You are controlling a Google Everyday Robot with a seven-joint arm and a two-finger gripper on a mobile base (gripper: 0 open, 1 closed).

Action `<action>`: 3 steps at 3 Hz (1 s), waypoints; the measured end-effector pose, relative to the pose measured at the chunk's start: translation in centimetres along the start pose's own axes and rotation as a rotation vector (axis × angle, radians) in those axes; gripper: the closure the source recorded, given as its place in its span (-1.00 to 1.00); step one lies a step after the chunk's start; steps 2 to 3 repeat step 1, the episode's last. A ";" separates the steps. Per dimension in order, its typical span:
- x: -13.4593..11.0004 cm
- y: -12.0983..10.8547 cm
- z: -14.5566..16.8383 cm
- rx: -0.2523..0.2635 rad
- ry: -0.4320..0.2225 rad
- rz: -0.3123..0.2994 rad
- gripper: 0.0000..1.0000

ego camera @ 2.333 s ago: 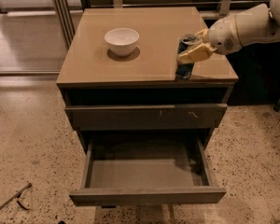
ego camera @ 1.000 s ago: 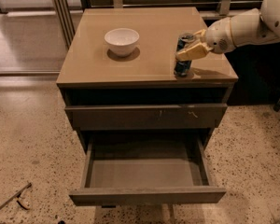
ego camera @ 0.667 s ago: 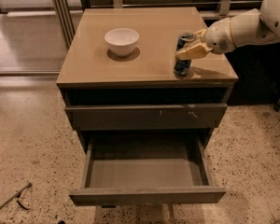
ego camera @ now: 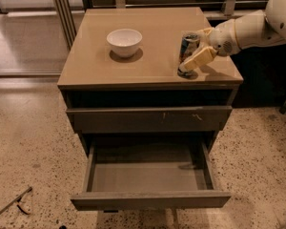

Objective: Pick redbull can from middle drawer and place on counter

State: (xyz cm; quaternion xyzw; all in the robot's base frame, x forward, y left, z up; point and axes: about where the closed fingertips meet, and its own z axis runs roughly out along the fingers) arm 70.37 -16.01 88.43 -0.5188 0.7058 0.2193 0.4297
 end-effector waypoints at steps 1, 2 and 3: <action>0.0 0.0 0.0 0.000 0.000 0.000 -1.00; 0.0 0.0 0.0 0.000 0.000 0.000 -1.00; 0.0 0.0 0.0 0.000 0.000 0.000 -1.00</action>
Offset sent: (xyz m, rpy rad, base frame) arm 0.0000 0.0000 0.0000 0.0000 0.0000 0.0000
